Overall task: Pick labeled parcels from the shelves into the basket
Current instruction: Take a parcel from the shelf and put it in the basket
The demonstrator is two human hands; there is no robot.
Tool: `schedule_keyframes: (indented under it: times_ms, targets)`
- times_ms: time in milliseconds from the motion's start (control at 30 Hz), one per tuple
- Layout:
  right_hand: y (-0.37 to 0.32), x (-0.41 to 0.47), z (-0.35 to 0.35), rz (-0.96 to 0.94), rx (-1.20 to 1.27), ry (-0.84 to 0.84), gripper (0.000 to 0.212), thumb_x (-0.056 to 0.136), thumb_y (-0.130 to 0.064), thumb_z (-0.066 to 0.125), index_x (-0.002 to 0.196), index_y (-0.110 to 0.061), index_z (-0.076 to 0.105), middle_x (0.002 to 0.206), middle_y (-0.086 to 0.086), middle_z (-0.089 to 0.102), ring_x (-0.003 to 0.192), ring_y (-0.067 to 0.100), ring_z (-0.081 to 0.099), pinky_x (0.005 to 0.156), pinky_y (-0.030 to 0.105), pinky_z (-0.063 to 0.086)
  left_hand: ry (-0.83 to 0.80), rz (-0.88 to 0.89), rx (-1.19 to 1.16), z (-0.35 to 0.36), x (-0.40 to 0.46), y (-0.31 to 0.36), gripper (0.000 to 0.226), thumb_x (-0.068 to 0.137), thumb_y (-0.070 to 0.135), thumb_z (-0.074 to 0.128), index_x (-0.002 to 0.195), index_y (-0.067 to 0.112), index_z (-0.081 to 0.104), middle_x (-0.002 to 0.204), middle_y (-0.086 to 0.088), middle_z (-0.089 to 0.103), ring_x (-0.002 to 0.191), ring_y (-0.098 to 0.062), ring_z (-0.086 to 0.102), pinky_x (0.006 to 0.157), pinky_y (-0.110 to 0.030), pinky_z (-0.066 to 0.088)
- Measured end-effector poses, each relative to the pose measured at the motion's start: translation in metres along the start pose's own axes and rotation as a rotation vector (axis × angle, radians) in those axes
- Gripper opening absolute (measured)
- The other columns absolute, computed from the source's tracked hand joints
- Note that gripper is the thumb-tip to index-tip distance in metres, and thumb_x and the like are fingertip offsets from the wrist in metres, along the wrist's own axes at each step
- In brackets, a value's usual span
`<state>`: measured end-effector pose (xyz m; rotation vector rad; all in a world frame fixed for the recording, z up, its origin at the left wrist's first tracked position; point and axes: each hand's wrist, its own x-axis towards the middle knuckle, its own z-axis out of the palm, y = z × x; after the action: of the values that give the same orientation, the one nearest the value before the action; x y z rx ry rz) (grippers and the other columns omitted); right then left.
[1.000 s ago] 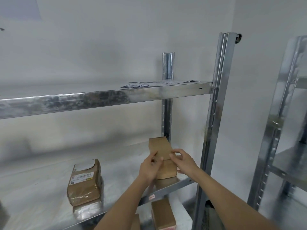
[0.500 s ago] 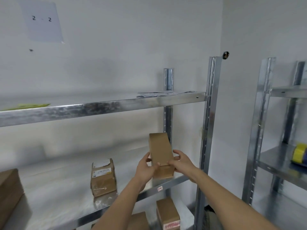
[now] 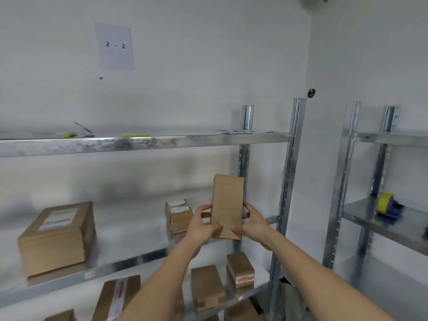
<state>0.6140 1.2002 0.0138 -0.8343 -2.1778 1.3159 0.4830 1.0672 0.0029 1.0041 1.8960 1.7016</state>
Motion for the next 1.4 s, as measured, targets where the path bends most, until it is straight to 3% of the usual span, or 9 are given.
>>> schedule_keyframes:
  times_ms: [100,233,333,567,800,933,1133,1267,1400]
  targets:
    - [-0.014,-0.032,0.01,-0.049,0.0,-0.014,0.095,0.076,0.0,0.083,0.153,-0.026,0.035,0.118,0.0,0.059,0.115,0.021,0.059,0.097,0.039,0.056,0.018,-0.007,-0.013,-0.015,-0.031,0.01,0.061,0.089,0.02,0.071,0.137,0.034,0.036,0.124,0.0,0.056,0.095,-0.005,0.057,0.059,-0.011,0.044]
    - [-0.029,-0.065,0.019,-0.073,0.036,-0.016,0.09,0.08,-0.012,0.084,0.153,-0.028,0.034,0.122,-0.003,0.057,0.114,0.02,0.059,0.092,0.038,0.057,0.026,-0.019,-0.052,-0.03,-0.064,0.021,0.062,0.09,0.037,0.069,0.146,0.029,0.044,0.126,0.003,0.059,0.111,-0.011,0.057,0.077,-0.021,0.044]
    - [-0.045,-0.09,0.022,-0.096,0.116,0.0,0.087,0.083,-0.029,0.085,0.153,-0.023,0.033,0.124,-0.007,0.054,0.111,0.012,0.055,0.09,0.027,0.046,0.038,-0.006,-0.087,-0.04,-0.09,0.032,0.061,0.087,0.046,0.069,0.142,0.027,0.049,0.133,0.005,0.057,0.116,-0.013,0.053,0.078,-0.021,0.043]
    - [-0.07,-0.145,0.025,-0.112,0.231,-0.027,0.109,0.062,-0.09,0.068,0.144,-0.022,0.048,0.143,0.0,0.055,0.127,0.018,0.055,0.106,0.041,0.05,0.043,-0.004,-0.131,-0.05,-0.16,0.064,0.039,0.086,0.06,0.061,0.113,0.032,0.058,0.107,0.013,0.062,0.095,-0.001,0.057,0.067,-0.02,0.046]
    - [-0.085,-0.211,0.031,-0.086,0.317,-0.073,0.082,0.082,-0.077,0.059,0.147,-0.03,0.04,0.142,0.0,0.05,0.131,0.025,0.05,0.109,0.051,0.046,0.138,0.001,-0.134,-0.056,-0.228,0.077,0.057,0.078,0.078,0.055,0.12,0.04,0.051,0.126,0.005,0.059,0.114,-0.02,0.059,0.086,-0.038,0.051]
    - [-0.083,-0.246,0.04,-0.12,0.269,-0.099,0.068,0.091,-0.064,0.062,0.146,-0.026,0.045,0.14,-0.002,0.053,0.128,0.019,0.053,0.107,0.043,0.046,0.2,-0.031,-0.114,-0.066,-0.269,0.077,0.077,0.072,0.078,0.059,0.127,0.025,0.057,0.126,0.003,0.061,0.115,-0.021,0.059,0.093,-0.042,0.051]
    - [-0.086,-0.296,0.069,-0.145,0.328,-0.199,0.065,0.09,-0.033,0.075,0.148,-0.027,0.047,0.143,0.001,0.057,0.121,0.015,0.058,0.092,0.028,0.053,0.235,-0.072,-0.128,-0.099,-0.337,0.069,0.054,0.086,0.038,0.073,0.135,0.024,0.056,0.124,-0.004,0.064,0.115,-0.02,0.059,0.094,-0.036,0.05]
    - [-0.1,-0.327,0.09,-0.161,0.335,-0.33,0.092,0.086,-0.005,0.077,0.156,-0.043,0.03,0.15,0.004,0.045,0.119,0.023,0.059,0.1,0.044,0.056,0.19,-0.064,-0.055,-0.132,-0.378,0.07,0.067,0.082,0.024,0.076,0.141,0.041,0.05,0.127,-0.002,0.062,0.118,-0.02,0.056,0.097,-0.037,0.046]
    - [-0.121,-0.347,0.123,-0.248,0.204,-0.363,0.1,0.075,-0.003,0.084,0.148,-0.051,0.036,0.159,0.003,0.033,0.13,0.031,0.053,0.101,0.051,0.055,0.23,-0.075,0.036,-0.166,-0.418,0.074,0.081,0.078,0.014,0.079,0.142,0.047,0.042,0.129,0.005,0.051,0.122,-0.02,0.049,0.106,-0.044,0.044]
